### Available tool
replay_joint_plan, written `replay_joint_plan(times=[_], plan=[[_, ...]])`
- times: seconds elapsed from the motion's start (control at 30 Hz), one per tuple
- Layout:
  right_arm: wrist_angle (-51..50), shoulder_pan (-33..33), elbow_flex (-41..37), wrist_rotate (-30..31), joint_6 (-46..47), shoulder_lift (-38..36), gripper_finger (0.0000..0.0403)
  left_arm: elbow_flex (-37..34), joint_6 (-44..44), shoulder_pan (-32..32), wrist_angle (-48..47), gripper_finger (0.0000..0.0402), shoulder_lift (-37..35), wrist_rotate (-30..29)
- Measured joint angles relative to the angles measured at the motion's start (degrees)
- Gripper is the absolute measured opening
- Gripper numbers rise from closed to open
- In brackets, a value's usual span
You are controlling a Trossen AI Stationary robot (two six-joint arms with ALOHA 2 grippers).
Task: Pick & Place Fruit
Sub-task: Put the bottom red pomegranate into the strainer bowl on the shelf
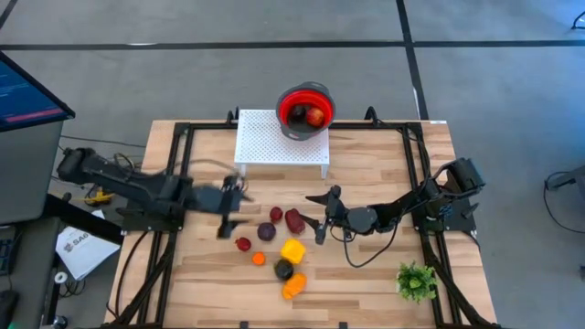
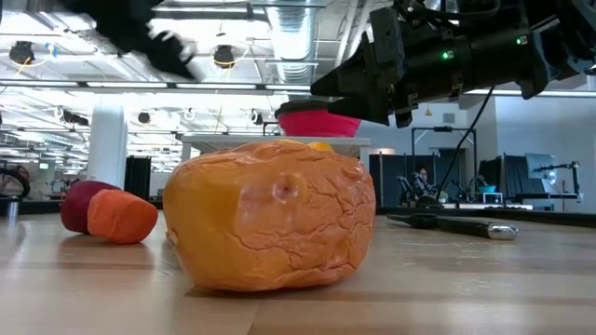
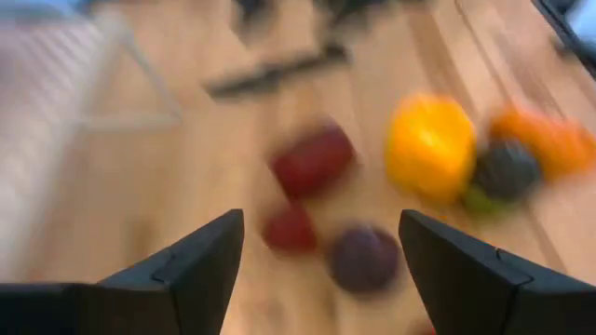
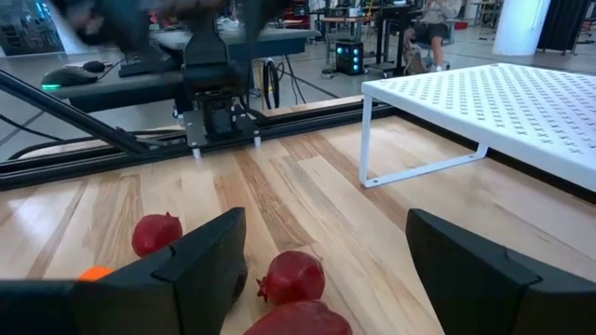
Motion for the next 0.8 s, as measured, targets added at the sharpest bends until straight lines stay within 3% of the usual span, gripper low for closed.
replay_joint_plan(times=[0.23,0.47,0.6,0.8], plan=[[0.4,-0.1,0.0,0.0,0.0,0.0,0.029,-18.6,-10.3,-11.6,6.6,0.0282,-2.7,-3.7],[0.5,-0.1,0.0,0.0,0.0,0.0,0.029,-32.0,-15.0,-12.4,30.6,0.0282,-2.2,-3.9],[0.5,-0.1,0.4,0.0,0.0,0.0,0.029,-36.6,-14.8,-12.6,39.5,0.0282,-2.2,-0.1],[0.4,-0.1,1.3,0.0,-0.2,0.0,0.029,-37.4,-12.6,-14.1,43.0,0.0282,-1.1,0.5]])
